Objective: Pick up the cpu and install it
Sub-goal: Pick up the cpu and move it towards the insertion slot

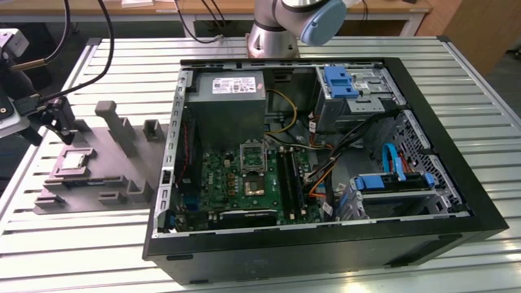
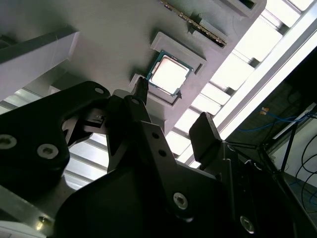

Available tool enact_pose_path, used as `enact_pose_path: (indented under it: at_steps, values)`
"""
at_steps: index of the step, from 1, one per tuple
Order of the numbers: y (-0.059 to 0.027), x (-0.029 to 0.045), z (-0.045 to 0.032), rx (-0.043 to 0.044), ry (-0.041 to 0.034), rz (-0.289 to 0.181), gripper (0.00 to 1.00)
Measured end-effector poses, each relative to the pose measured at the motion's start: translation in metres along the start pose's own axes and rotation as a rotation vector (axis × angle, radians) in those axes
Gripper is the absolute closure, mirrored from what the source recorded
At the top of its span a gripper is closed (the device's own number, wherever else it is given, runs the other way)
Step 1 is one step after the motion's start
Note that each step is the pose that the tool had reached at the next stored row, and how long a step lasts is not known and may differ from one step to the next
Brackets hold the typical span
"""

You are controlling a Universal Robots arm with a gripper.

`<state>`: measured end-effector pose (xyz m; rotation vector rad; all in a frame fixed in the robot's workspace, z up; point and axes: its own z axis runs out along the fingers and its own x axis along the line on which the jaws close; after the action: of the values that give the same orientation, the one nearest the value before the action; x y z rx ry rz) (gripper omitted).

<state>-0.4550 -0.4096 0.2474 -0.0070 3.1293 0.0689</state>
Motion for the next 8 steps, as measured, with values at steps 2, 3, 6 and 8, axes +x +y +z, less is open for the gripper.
enact_pose_path:
  at_steps: [2,3,6,8]
  values:
    - [0.0000,0.0000,0.0001,0.0000,-0.0001,0.000,0.40]
    - [0.0000,0.0000,0.0004,0.0000,-0.0001,0.000,0.40]
    - [-0.0003,0.0001,0.0026,-0.0001,-0.0001,0.000,0.40]
    - [-0.0008,0.0001,0.0048,0.0000,-0.0001,0.000,0.40]
